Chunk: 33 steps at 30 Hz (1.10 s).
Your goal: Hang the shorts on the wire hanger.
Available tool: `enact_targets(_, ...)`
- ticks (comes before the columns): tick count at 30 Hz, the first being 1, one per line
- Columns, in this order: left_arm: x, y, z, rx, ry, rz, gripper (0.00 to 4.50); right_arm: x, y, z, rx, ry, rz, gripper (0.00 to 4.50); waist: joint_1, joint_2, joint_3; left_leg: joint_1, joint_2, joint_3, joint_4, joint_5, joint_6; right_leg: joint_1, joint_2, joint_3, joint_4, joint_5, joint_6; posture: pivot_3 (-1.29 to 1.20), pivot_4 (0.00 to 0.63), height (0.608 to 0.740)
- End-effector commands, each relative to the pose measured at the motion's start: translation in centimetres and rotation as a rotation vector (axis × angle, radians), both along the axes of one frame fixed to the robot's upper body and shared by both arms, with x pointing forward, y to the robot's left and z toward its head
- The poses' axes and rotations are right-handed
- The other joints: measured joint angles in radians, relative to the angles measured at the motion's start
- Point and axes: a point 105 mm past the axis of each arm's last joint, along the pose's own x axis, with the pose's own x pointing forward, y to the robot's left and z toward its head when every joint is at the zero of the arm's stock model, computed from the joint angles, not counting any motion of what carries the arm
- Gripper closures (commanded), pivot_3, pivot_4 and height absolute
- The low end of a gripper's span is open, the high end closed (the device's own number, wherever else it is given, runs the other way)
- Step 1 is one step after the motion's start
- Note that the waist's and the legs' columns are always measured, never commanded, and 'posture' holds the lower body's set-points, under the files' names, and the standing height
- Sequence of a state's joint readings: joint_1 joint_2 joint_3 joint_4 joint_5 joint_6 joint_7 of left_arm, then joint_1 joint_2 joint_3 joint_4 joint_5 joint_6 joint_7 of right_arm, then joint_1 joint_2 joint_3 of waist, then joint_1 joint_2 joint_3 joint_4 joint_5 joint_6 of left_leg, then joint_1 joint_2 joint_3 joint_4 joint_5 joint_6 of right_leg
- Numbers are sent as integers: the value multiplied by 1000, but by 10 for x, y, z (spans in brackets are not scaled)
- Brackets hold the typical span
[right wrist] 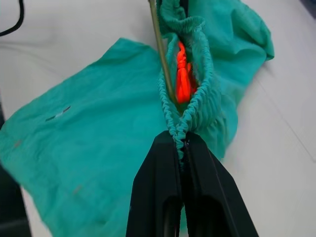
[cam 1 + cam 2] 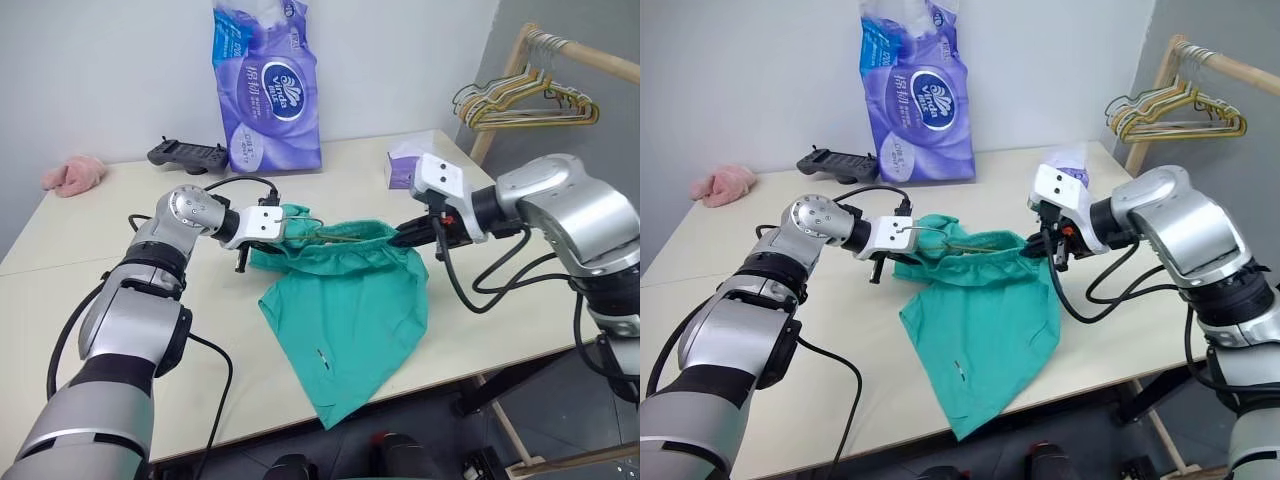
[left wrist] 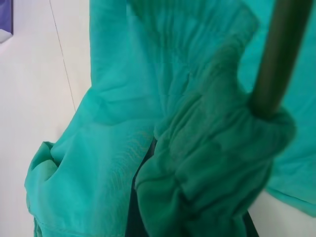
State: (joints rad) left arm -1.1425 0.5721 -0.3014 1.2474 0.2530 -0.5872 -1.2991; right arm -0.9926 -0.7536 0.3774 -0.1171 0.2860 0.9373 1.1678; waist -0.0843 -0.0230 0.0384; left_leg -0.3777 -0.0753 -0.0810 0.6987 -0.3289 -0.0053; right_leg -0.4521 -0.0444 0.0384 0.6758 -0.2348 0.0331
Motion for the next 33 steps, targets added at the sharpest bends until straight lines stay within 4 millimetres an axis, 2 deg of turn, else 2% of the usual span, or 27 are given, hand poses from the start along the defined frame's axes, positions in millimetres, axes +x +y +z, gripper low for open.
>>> enact_targets(1,8,-14,29,-92,-68,-13,4500,13,8,7,12,-83,-15,4464,-3,0,0,-1,0,0,0,0,0,-1,0,0,0,0,0,-112,1,740)
enact_targets(8,8,-6,31,-89,-79,9,4500,9,-6,-13,-89,-97,20,4464,-4,0,0,-4,0,0,1,0,0,-4,0,0,2,0,0,-101,0,740)
enact_targets(11,8,-4,30,-86,-78,16,4500,2,-5,-15,-99,-100,57,3680,-6,0,0,-4,0,0,1,0,0,-4,0,0,2,0,0,-100,0,740)
enact_targets(19,9,-5,29,-87,-80,19,4500,-8,-6,-9,-112,-87,79,972,-5,0,0,-4,0,0,1,0,0,-4,0,0,2,0,0,-105,0,740)
enact_targets(23,9,-6,28,-84,-79,15,4500,-13,-14,-5,-124,-70,71,972,-4,0,0,-4,0,0,1,0,0,-4,0,0,2,0,0,-109,0,740)
enact_targets(27,9,-6,27,-84,-81,15,4500,-9,-22,-4,-152,-96,26,972,-4,0,0,-4,0,0,1,0,0,-4,0,0,2,0,0,-115,0,740)
enact_targets(33,8,-9,26,-91,-78,8,4500,17,-19,-25,-182,-171,-85,972,-5,0,0,-4,0,1,1,0,0,-4,0,0,2,0,0,-121,0,740)
